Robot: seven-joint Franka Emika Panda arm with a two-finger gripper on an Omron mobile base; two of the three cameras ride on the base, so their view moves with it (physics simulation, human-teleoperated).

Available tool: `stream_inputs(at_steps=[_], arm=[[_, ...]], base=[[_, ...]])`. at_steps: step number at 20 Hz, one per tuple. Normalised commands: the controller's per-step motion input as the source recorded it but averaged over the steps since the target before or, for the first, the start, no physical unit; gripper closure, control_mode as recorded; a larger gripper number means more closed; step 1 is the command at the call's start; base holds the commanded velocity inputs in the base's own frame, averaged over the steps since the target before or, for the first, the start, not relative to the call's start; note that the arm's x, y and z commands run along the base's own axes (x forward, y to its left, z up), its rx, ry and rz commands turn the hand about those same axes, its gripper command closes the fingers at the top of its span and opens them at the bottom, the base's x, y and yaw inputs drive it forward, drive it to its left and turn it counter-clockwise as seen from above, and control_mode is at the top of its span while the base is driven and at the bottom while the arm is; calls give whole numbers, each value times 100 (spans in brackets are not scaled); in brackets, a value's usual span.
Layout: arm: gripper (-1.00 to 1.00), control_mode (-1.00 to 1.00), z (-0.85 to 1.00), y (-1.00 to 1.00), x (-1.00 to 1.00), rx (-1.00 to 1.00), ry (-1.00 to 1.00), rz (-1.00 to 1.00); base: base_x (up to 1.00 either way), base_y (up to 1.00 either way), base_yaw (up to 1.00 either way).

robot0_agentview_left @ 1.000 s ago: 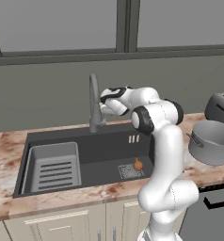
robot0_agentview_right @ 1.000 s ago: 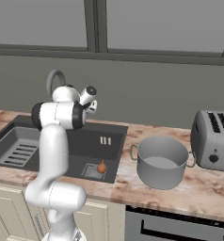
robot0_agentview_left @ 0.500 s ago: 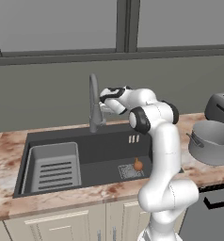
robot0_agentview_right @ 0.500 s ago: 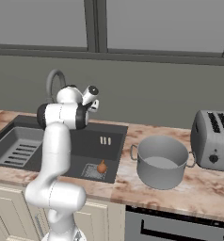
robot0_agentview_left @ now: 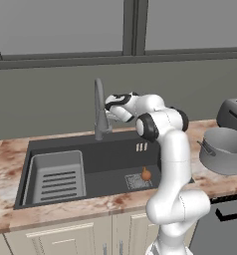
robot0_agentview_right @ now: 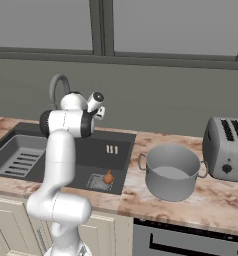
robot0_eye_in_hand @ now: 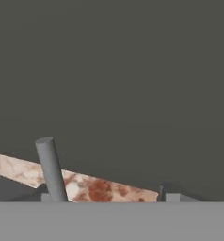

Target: Dump the onion from the pot into the sink. Then turn on the water and wash the onion. Then turn off the water and put the onion back in the pot.

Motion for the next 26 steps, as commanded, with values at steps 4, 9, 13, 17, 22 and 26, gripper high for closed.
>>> stream_inputs(at_steps=[4, 9, 13, 17, 22, 26], arm=[[100, -100, -23, 0, 0, 0, 0, 0], [100, -100, -14, 0, 0, 0, 0, 0], [100, -100, -4, -5, 0, 0, 0, 0], [100, -100, -3, -21, 0, 0, 0, 0], [100, -100, -1, -33, -1, 0, 0, -5], [100, -100, 0, -43, -9, 0, 0, -6]], base=[[0, 0, 0], [0, 0, 0], [0, 0, 0], [0, 0, 0], [0, 0, 0], [0, 0, 0]])
